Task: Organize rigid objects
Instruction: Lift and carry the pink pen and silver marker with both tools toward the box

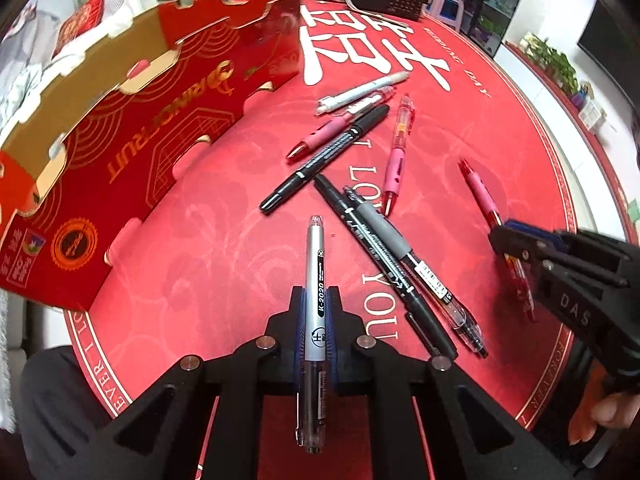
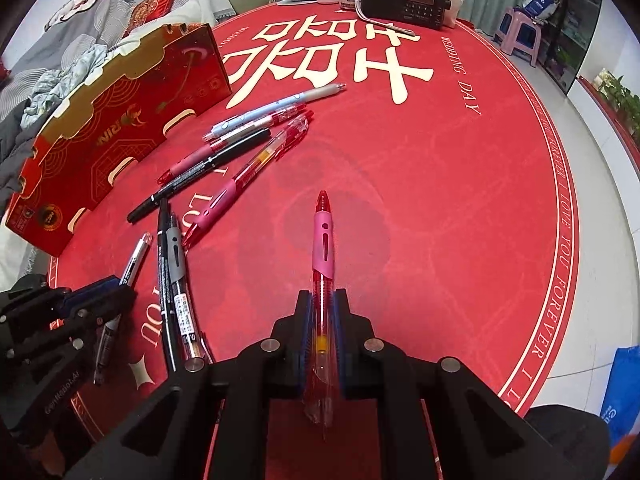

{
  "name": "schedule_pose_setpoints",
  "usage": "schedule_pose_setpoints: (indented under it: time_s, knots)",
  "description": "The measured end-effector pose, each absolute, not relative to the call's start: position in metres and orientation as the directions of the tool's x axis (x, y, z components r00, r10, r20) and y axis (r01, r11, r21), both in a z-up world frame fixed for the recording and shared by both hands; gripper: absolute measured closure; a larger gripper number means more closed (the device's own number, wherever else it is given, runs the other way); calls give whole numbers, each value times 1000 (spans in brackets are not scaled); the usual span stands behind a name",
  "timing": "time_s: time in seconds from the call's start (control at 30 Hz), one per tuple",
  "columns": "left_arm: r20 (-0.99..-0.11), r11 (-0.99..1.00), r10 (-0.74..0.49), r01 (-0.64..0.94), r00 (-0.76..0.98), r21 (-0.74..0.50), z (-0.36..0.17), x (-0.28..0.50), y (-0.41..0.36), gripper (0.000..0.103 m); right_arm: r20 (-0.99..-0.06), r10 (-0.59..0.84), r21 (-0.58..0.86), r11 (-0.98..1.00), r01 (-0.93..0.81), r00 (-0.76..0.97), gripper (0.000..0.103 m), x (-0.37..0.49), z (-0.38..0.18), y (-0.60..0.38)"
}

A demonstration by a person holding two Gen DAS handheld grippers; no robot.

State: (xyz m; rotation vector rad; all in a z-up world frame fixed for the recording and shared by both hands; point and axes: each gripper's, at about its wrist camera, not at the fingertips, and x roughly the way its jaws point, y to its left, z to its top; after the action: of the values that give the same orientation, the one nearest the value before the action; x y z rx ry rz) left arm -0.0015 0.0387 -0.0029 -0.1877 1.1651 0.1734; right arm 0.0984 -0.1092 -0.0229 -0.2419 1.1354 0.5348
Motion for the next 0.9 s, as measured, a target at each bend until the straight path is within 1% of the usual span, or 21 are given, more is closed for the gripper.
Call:
schedule_pose_setpoints:
  time_s: [0.1, 0.43, 0.9]
  knots:
    - [-923, 971, 41, -232, 382, -53, -3, -1, 39, 93, -908, 276, 76, 847, -525, 314, 91, 96, -23, -107]
    - [-937, 984, 92, -173, 336, 34, -5, 0, 24, 93, -918, 279, 93, 841, -533, 281, 91, 89, -22, -103]
    - [-939, 980, 70, -199, 335, 2, -5, -4, 32, 93, -912, 293, 102, 839, -535, 286, 91, 86, -13, -102]
